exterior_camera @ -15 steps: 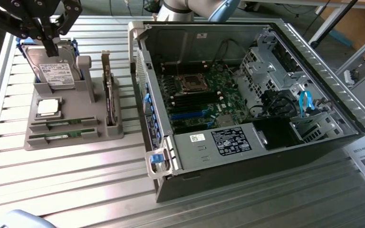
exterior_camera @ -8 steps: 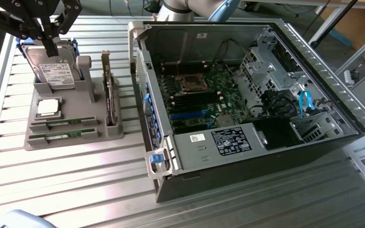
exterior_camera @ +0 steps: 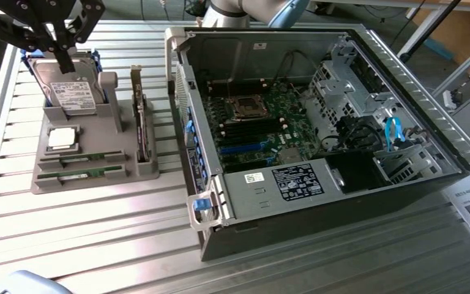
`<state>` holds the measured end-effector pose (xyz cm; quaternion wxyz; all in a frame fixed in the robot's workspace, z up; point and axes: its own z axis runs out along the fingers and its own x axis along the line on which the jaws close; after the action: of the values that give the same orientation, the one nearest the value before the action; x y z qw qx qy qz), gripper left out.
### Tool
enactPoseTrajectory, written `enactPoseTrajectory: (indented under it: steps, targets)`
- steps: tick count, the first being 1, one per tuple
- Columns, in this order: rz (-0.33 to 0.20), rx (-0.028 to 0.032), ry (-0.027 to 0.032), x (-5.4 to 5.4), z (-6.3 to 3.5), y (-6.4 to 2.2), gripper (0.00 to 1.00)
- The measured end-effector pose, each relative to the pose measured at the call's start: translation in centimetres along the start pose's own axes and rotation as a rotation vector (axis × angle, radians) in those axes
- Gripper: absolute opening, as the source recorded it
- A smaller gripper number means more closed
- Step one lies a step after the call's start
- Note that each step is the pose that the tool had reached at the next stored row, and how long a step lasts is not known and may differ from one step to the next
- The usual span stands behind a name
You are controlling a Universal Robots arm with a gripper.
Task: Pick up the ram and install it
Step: 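Pick up the ram and move it above insertion slot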
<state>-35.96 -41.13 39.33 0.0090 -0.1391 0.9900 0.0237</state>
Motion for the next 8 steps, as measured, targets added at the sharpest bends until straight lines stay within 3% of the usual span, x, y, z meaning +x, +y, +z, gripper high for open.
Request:
enactPoseTrajectory:
  steps: [8]
  targets:
    - [-0.089,-0.0022,0.0039,0.00,0.00,0.00,0.10]
